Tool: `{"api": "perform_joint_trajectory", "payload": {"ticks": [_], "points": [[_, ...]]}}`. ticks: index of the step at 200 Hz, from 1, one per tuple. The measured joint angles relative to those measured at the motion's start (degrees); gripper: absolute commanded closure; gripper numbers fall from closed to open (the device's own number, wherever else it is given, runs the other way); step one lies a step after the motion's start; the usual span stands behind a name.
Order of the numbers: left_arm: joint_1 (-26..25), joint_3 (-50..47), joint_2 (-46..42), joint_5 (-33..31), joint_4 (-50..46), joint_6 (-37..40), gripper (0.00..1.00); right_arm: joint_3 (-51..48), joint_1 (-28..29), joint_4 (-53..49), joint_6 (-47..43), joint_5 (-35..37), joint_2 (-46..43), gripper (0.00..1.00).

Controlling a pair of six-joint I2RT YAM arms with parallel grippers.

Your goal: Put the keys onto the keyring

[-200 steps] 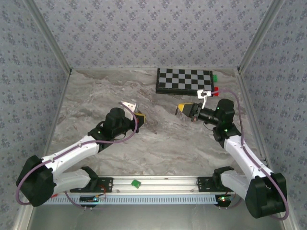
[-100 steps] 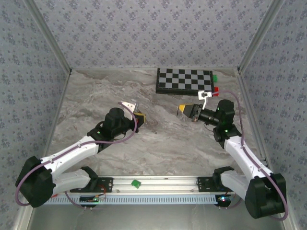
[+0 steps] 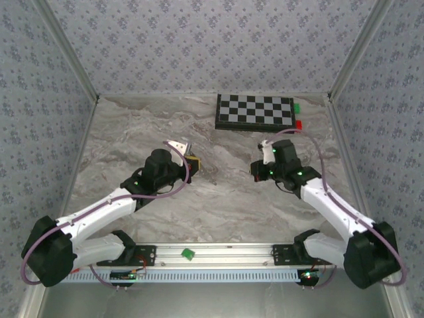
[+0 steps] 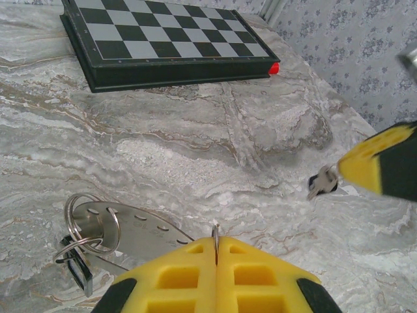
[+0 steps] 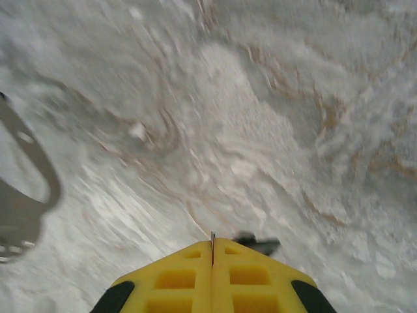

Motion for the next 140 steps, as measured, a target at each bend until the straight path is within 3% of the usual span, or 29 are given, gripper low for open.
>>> {"api": "perform_joint_trajectory", "payload": {"ticks": [48,140], "points": [[0.0,0.0,0.0,0.0,0.0,0.0,1.0,1.92,5.53,-4.57,-1.22,7.89,10.12,1.0],[0.0,0.0,0.0,-0.02,-0.02,0.02,1.0,16.2,4.98,-2.8,-3.69,10.01,24.83,1.0]]}}
